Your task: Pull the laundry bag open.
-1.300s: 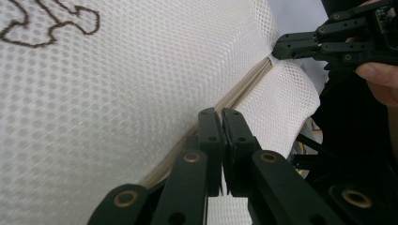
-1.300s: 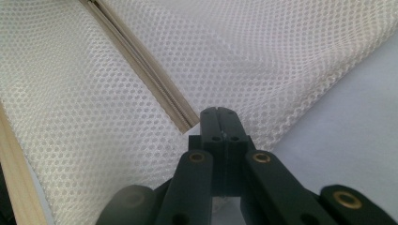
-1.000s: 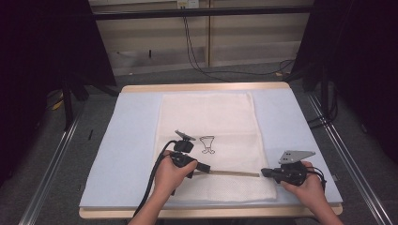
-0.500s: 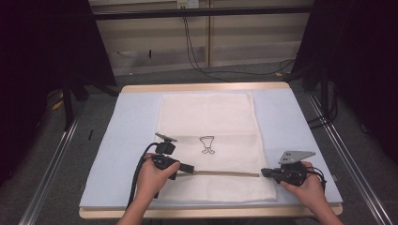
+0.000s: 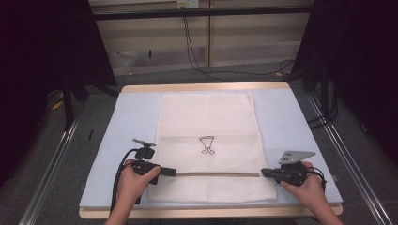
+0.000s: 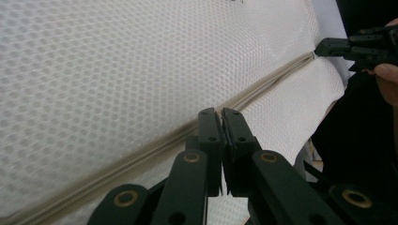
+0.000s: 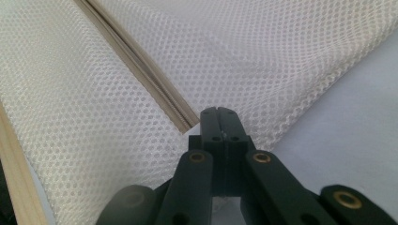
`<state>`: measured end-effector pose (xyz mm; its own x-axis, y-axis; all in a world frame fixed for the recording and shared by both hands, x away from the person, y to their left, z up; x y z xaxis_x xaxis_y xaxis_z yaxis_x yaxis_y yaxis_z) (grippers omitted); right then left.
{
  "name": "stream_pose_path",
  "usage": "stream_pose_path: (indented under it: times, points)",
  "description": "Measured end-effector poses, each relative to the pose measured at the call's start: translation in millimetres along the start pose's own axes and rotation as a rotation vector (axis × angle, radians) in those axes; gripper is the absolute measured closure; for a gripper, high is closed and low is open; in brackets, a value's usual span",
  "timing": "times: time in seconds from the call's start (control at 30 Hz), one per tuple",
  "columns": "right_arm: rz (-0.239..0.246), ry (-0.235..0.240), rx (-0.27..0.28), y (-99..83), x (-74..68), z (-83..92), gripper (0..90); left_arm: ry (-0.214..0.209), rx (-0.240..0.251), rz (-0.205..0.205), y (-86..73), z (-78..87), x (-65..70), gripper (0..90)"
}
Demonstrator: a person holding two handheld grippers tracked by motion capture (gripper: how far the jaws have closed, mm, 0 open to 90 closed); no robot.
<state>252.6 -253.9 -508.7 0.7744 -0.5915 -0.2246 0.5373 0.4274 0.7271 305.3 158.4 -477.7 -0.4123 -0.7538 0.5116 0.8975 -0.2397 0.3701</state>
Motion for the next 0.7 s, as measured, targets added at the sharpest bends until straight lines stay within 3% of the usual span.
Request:
stream_pose_path:
  times: [0.3,0.53,0.63,0.67,0.7]
  points:
    - [-0.003,-0.002,-0.001,-0.1,0.0,0.1,90.0,0.011,0.037,0.062,-11.5,20.5,-22.7,87.5]
    - [0.004,-0.001,-0.002,0.1,-0.4,0.0,90.0,0.028,0.056,0.074,-15.1,27.3,-32.6,87.2]
    - [0.003,0.000,0.000,-0.1,-0.1,0.1,90.0,0.033,0.059,0.107,-19.0,35.2,-38.6,87.3]
    - [0.003,0.000,0.000,-0.1,-0.1,0.1,90.0,0.038,0.057,0.089,-20.1,36.9,-42.0,87.3]
    - [0.004,-0.002,0.001,0.1,-0.1,-0.1,90.0,0.036,0.065,0.111,-22.4,38.9,-45.1,87.1]
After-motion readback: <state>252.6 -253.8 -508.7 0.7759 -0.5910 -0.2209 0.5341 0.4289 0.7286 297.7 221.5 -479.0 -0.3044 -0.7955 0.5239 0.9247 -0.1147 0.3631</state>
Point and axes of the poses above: each handheld gripper's, and its own axes: z roughly backward along the jaws, y roughly out of its top, x roughly to its right, the point moved 4 cm from there along -z, roughly forward along the jaws, and after that the axes turned 10 degrees about y, right-handed, at the moved point
